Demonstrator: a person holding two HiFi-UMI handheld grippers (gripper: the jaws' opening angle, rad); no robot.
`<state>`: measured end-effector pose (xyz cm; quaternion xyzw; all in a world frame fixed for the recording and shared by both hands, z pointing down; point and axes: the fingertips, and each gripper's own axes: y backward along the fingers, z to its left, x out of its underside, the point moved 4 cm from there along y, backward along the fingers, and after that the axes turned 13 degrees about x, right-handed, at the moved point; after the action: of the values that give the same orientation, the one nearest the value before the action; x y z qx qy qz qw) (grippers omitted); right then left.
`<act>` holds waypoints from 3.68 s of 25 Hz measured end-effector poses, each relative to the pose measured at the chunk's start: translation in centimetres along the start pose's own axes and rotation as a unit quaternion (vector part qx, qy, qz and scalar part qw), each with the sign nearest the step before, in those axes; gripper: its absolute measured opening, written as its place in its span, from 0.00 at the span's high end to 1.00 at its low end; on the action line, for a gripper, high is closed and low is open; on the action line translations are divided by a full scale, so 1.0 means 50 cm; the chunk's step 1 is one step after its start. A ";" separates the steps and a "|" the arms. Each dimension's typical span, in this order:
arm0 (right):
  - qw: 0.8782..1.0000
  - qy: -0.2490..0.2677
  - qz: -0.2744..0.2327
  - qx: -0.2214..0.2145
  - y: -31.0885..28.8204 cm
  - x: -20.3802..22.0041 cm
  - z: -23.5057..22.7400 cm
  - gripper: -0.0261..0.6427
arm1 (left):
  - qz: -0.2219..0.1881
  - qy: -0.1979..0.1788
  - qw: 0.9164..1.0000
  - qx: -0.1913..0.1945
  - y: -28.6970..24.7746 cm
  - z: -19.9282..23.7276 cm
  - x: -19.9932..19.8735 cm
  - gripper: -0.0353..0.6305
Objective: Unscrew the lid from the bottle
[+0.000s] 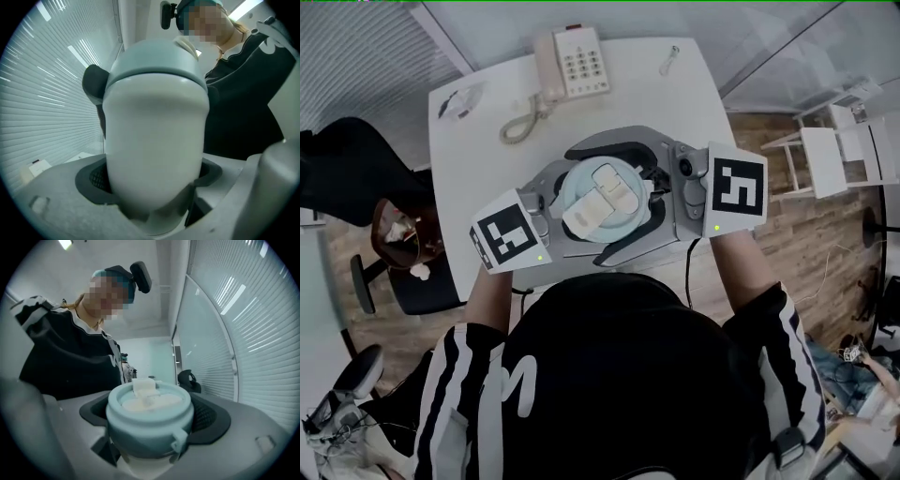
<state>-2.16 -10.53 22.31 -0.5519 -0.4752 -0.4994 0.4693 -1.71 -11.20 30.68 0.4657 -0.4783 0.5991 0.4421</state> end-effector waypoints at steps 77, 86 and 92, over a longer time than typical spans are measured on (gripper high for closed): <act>0.979 0.003 -0.052 -0.197 0.095 -0.069 0.078 0.31 | -0.038 -0.032 0.998 0.043 -0.070 -0.090 -0.078 0.27; 0.985 -0.017 -0.172 0.014 0.129 -0.104 0.026 0.31 | -0.071 -0.016 0.992 -0.106 -0.010 -0.031 -0.065 0.27; 0.952 0.043 -0.134 0.272 0.119 -0.107 0.010 0.31 | -0.073 -0.014 0.965 -0.253 0.023 0.029 -0.066 0.27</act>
<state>3.55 -10.98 16.71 -0.3125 -0.6422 -0.4331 0.5499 -2.03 -13.07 27.42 0.3802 -0.5850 0.4181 0.5817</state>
